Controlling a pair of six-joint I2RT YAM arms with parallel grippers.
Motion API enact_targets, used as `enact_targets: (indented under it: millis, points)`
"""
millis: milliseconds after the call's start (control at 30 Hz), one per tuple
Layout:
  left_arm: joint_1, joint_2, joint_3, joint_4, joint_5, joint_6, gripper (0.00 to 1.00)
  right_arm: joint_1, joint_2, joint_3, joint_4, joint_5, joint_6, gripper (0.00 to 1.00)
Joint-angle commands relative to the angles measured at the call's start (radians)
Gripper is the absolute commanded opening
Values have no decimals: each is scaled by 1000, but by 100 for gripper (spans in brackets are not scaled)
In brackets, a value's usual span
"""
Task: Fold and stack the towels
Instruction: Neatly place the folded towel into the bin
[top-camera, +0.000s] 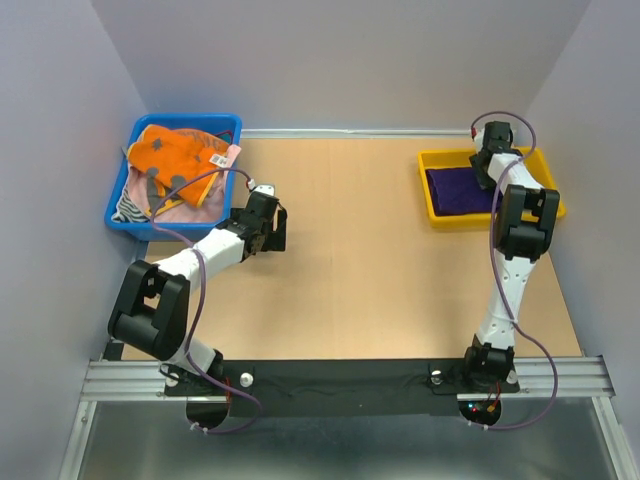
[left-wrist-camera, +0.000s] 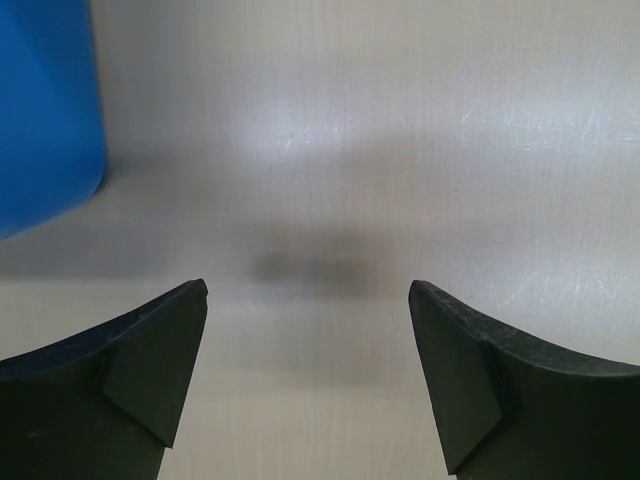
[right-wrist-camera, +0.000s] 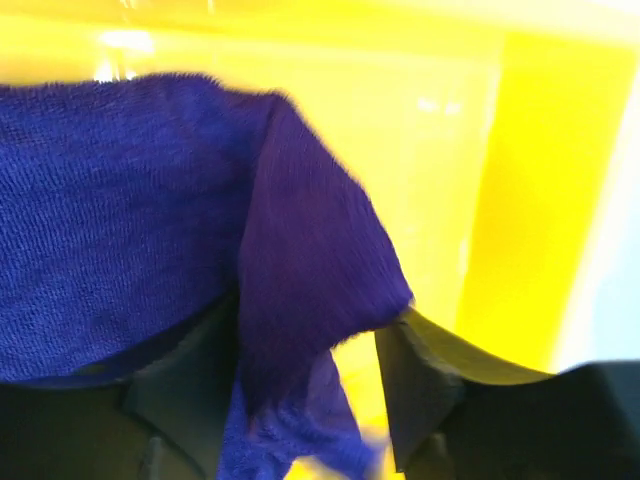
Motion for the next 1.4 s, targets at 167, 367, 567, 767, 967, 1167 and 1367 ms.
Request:
enact_targets:
  millis: [167, 367, 567, 767, 967, 1167, 1367]
  points:
    - [1, -15, 8, 11, -1, 11, 94, -22, -24, 90, 104, 184, 112, 75]
    - [1, -33, 7, 11, -4, 9, 94, -44, -45, 132, 124, 312, 185, 80]
    - [3, -42, 10, 9, -5, 8, 94, -44, -177, 5, 124, 67, 371, 77]
    - [1, -39, 10, 9, -2, 8, 94, -35, -272, -167, 127, -392, 511, 62]
    - [1, -47, 10, 11, -11, 6, 94, -11, -289, -264, 152, -616, 598, 33]
    - [1, -53, 10, 9, -11, 8, 94, 1, -274, -336, 195, -789, 661, 22]
    - [1, -62, 11, 11, -11, 8, 94, 24, -257, -384, 253, -865, 704, 16]
